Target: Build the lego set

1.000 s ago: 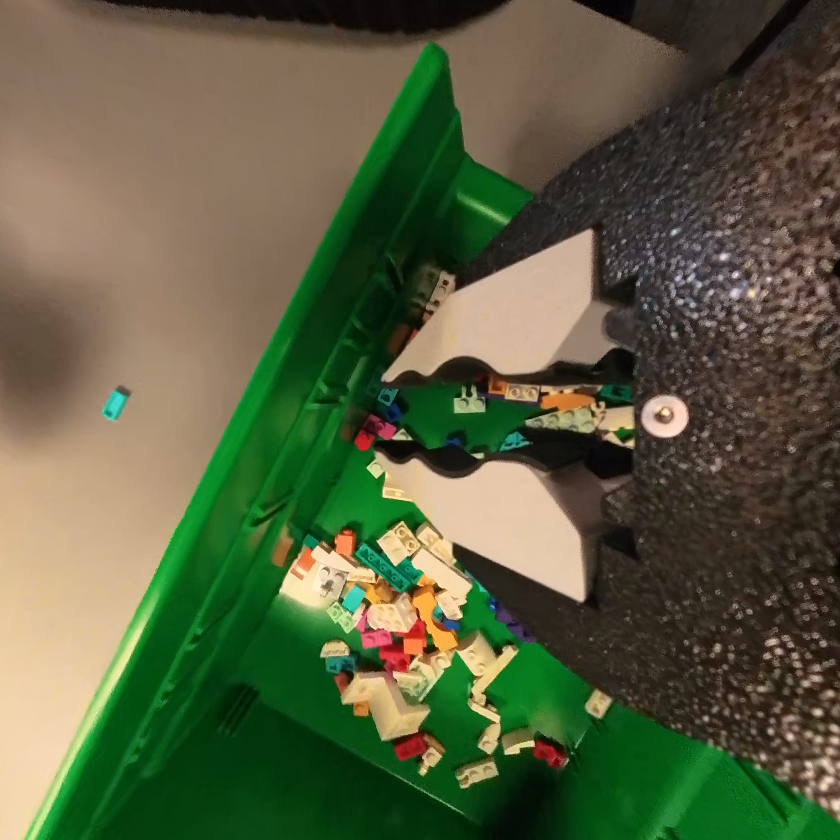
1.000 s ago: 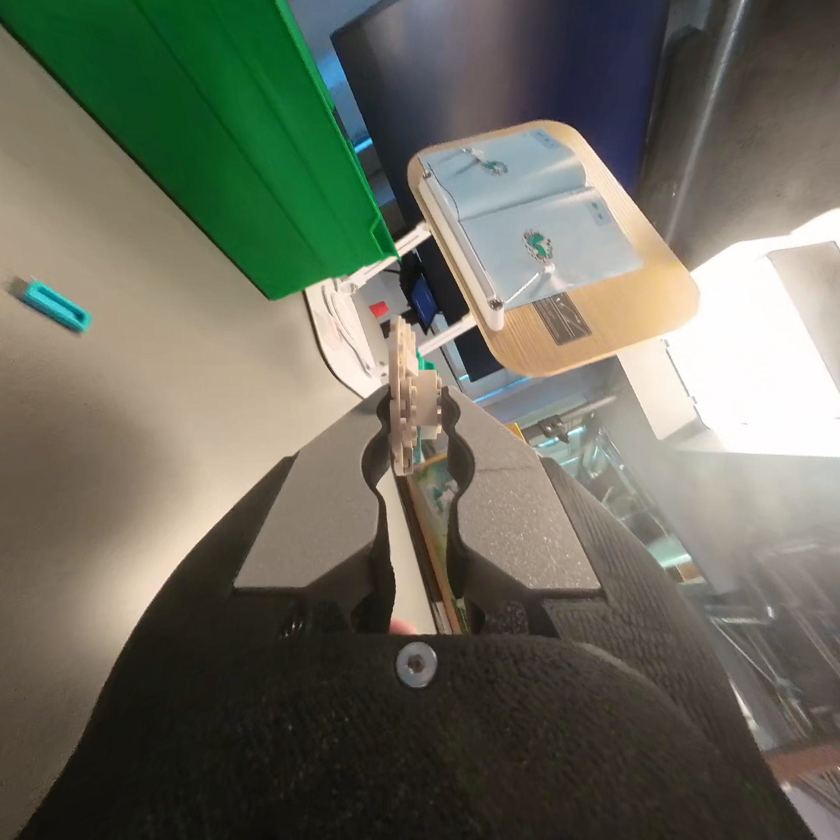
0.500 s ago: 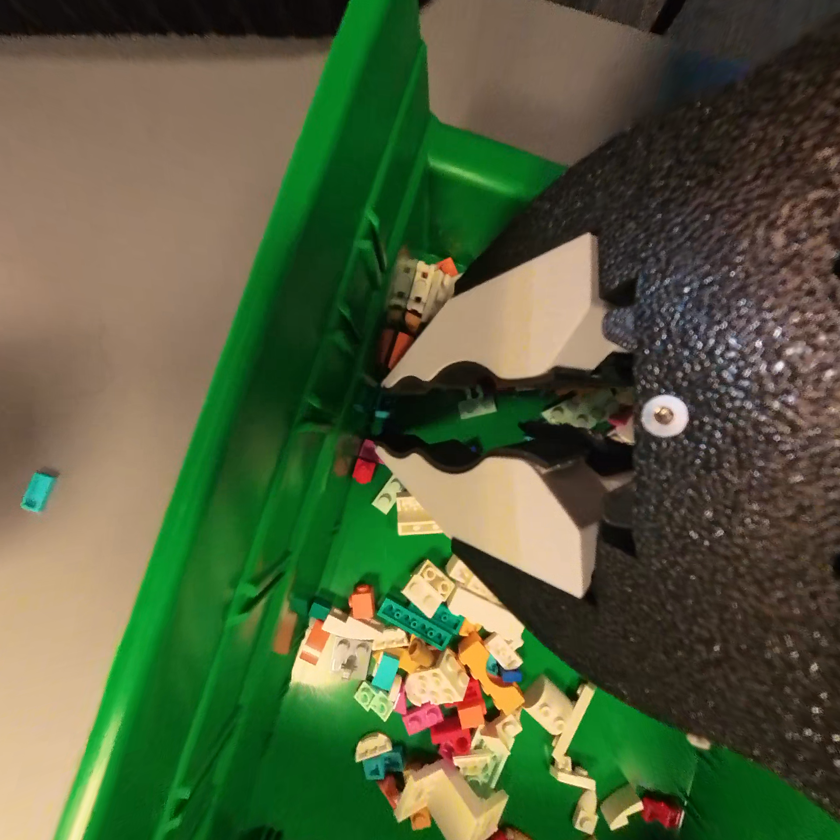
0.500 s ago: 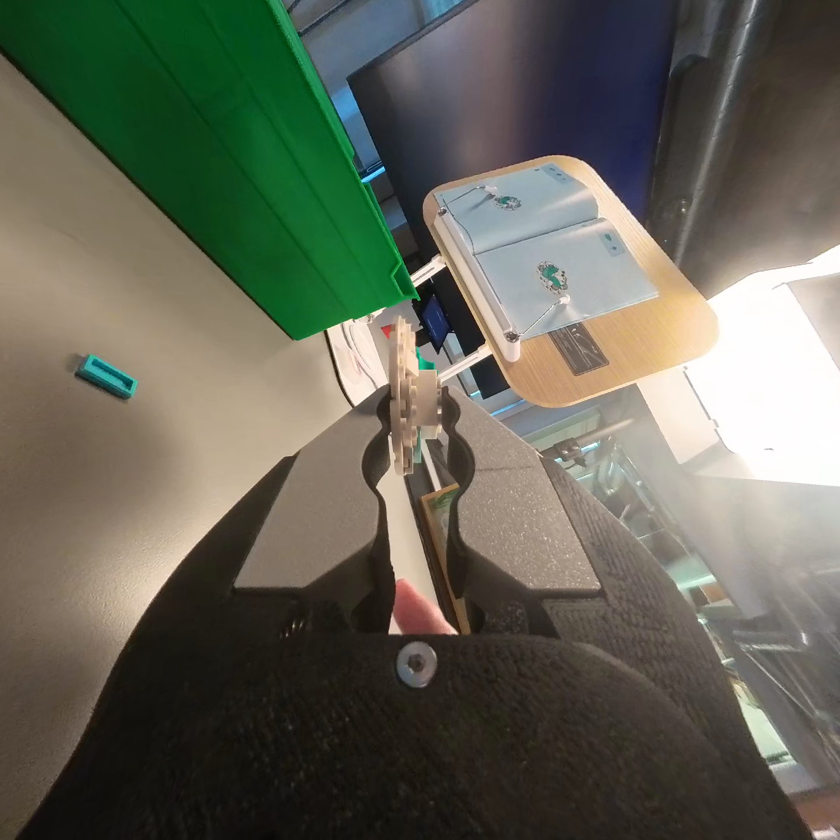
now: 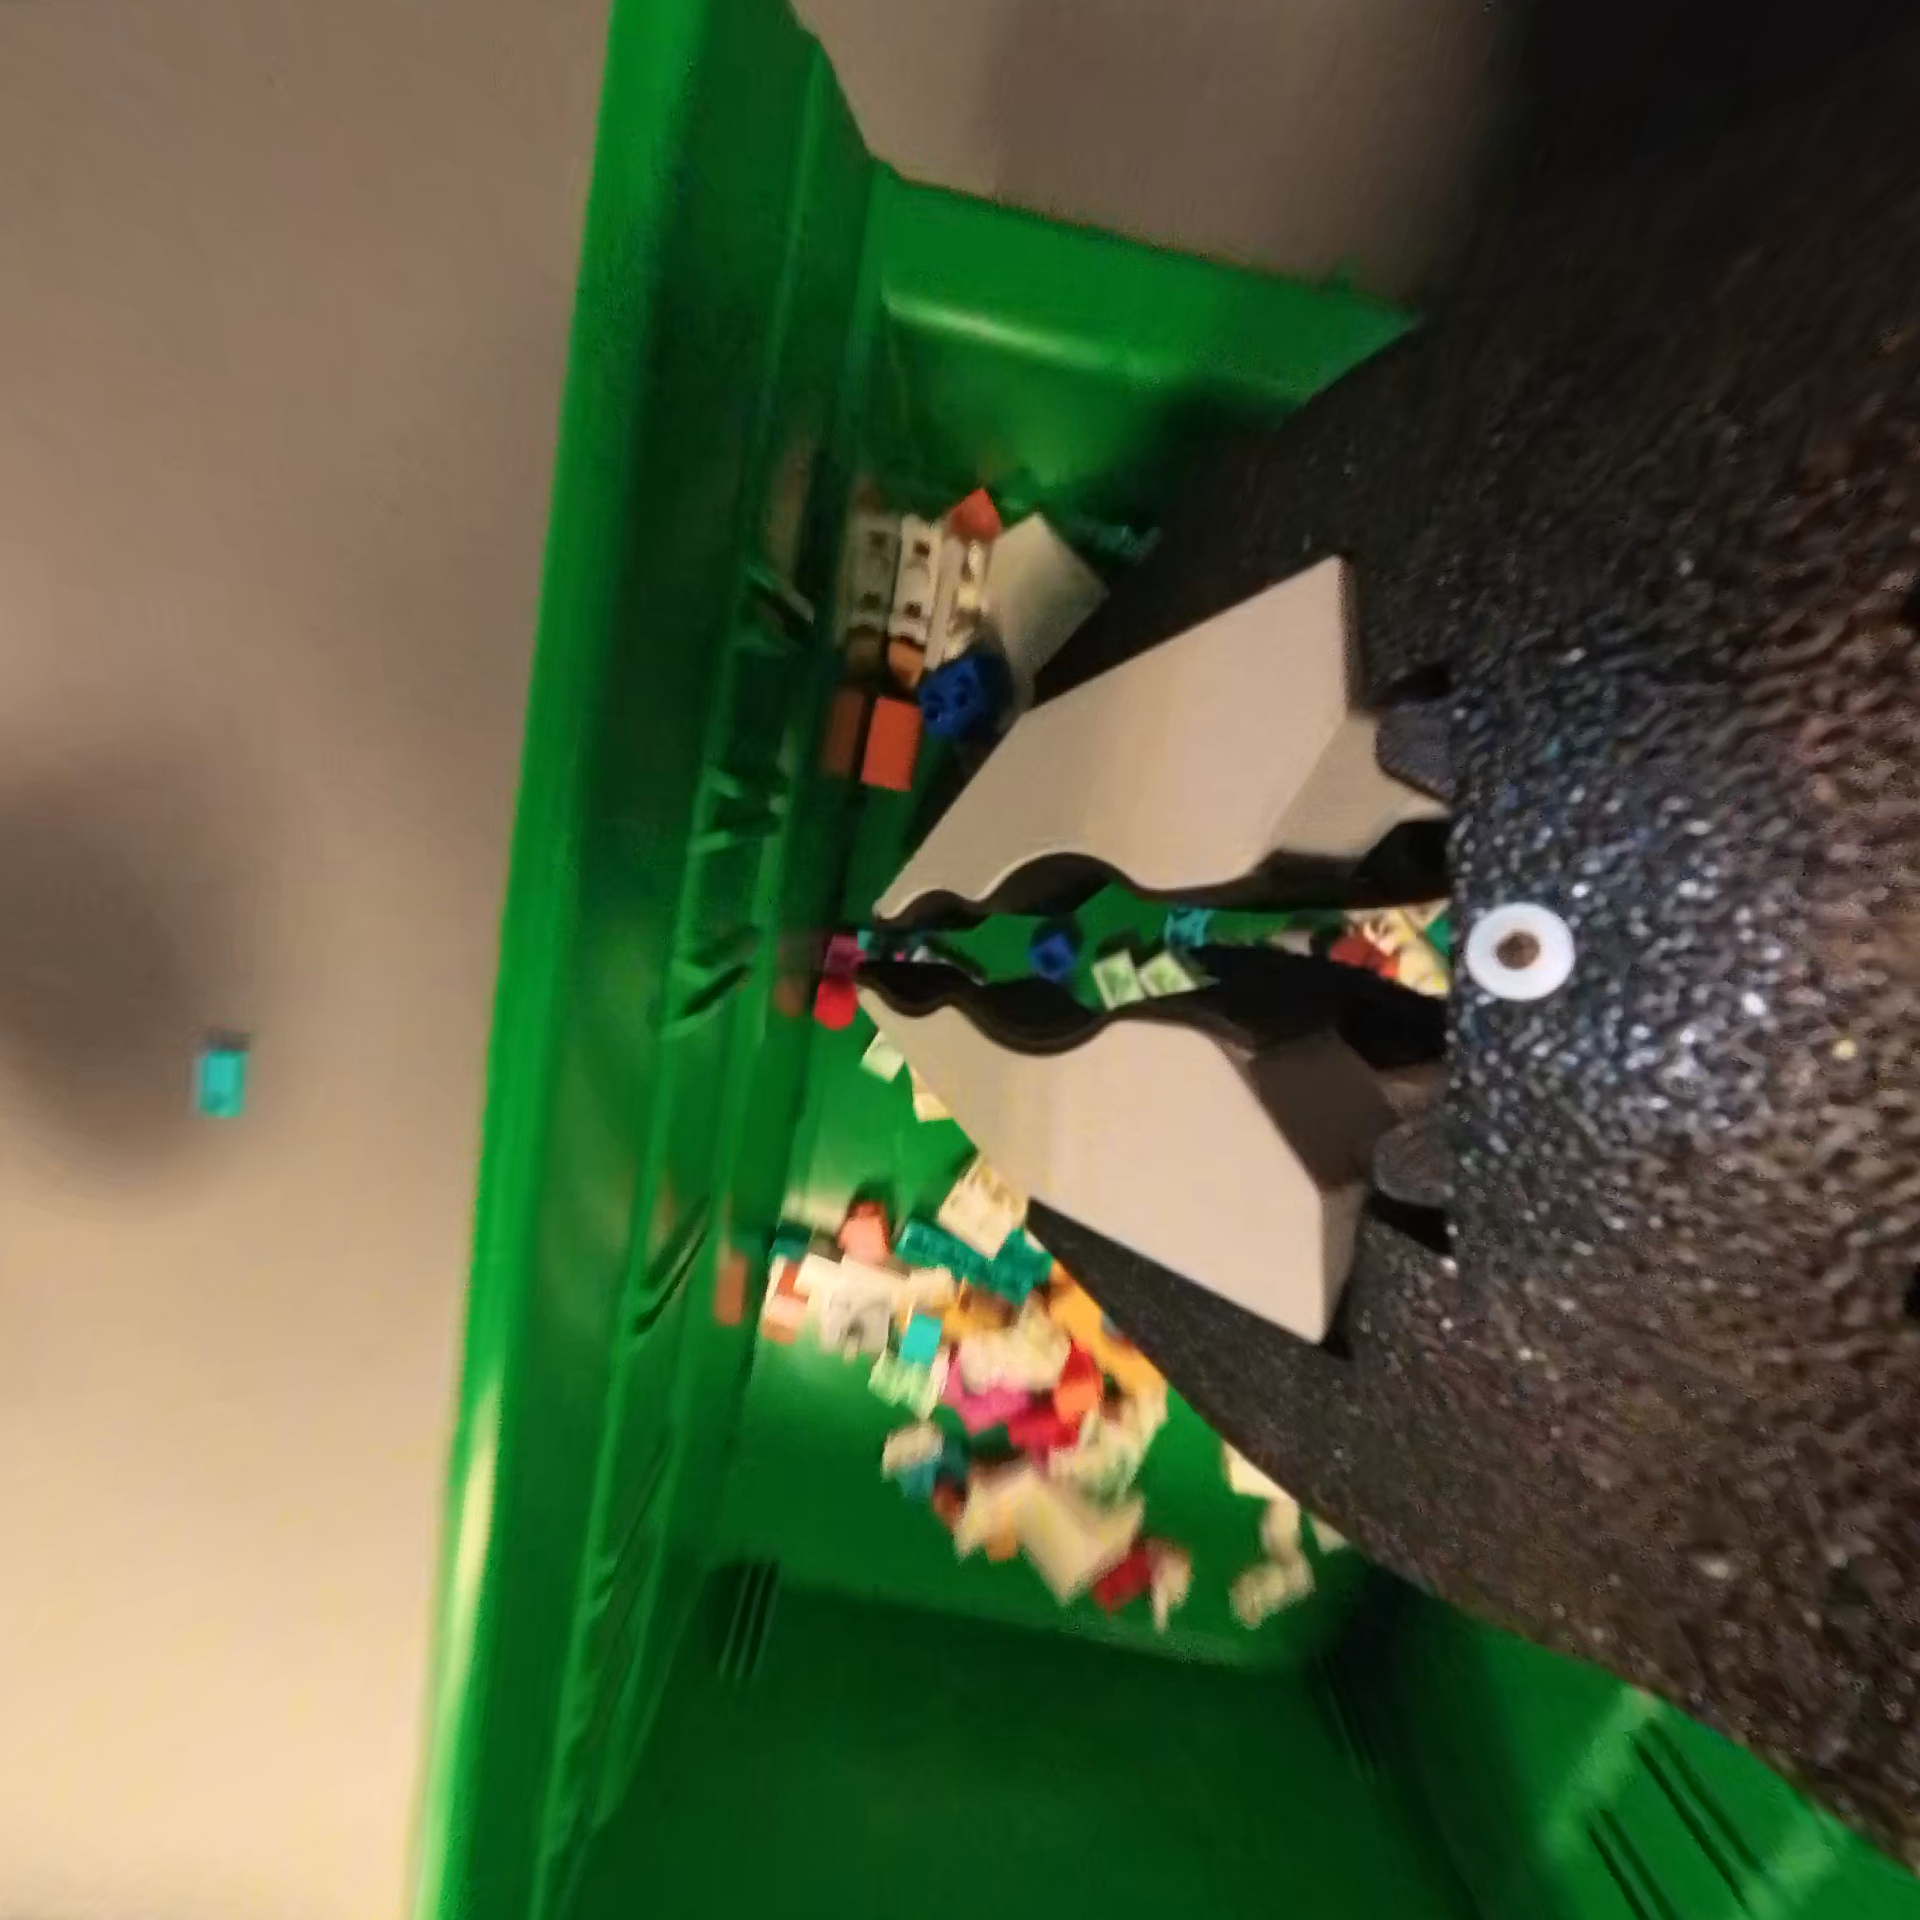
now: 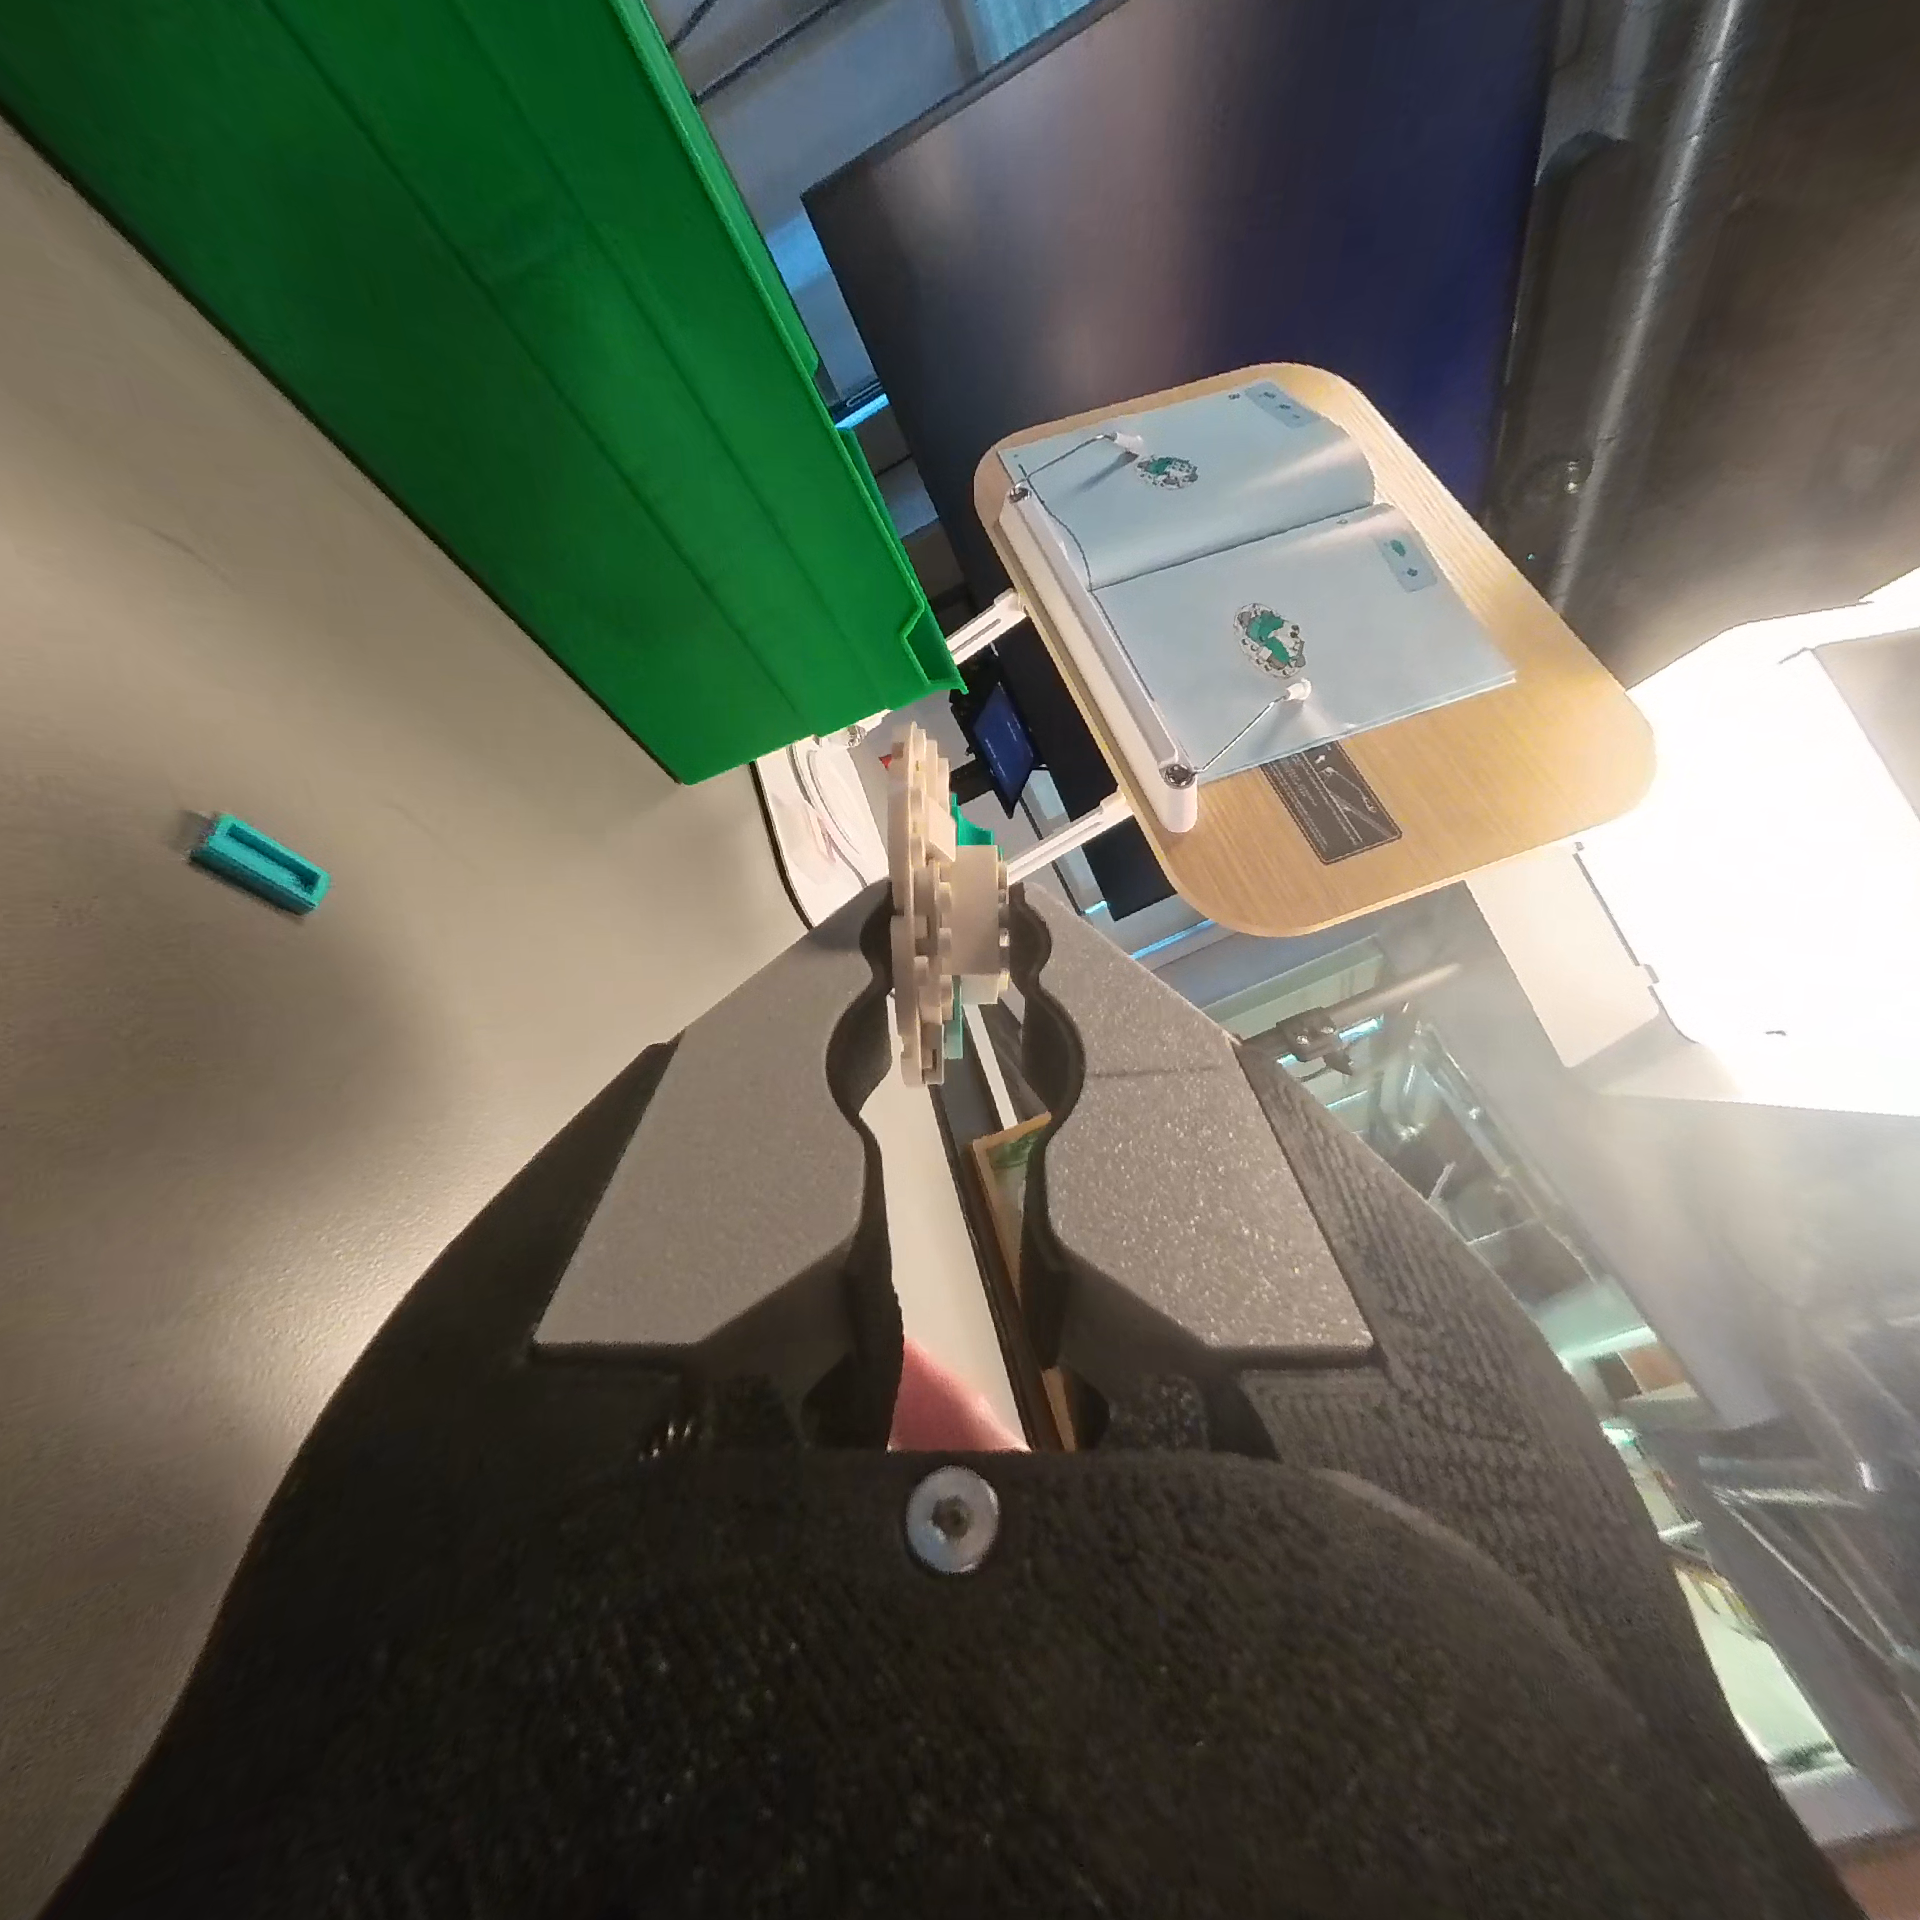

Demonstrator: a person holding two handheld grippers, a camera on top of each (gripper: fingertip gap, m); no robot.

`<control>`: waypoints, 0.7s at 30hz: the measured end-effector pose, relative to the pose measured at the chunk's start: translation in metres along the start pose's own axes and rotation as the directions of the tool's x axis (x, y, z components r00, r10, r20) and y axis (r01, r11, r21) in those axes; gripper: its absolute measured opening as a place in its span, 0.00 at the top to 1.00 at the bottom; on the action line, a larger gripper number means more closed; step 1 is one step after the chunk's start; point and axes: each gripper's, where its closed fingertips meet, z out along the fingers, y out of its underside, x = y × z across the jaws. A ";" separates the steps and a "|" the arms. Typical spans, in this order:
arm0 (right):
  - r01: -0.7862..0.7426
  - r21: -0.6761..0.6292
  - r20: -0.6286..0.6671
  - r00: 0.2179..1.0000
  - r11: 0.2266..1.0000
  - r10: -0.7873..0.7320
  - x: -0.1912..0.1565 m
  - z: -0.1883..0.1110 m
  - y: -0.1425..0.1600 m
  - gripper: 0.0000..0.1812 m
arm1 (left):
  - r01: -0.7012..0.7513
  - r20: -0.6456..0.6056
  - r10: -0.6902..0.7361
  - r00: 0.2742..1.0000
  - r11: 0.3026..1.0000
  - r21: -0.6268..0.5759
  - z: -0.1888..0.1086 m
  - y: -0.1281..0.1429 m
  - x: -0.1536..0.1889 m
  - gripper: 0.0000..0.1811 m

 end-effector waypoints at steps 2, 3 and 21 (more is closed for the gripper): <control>0.002 0.008 0.003 1.000 1.000 -0.002 -0.001 -0.001 -0.001 0.90 | -0.111 0.211 0.092 0.973 0.990 0.083 -0.016 -0.017 -0.018 0.99; 0.004 0.012 0.006 1.000 1.000 -0.004 -0.001 -0.001 -0.001 0.90 | -0.180 0.325 0.134 0.936 0.977 0.116 -0.027 -0.026 -0.025 0.99; 0.233 0.149 0.078 0.966 0.961 -0.246 -0.024 -0.039 -0.021 0.89 | -0.227 0.619 0.126 0.775 0.970 0.086 -0.033 -0.168 0.008 0.99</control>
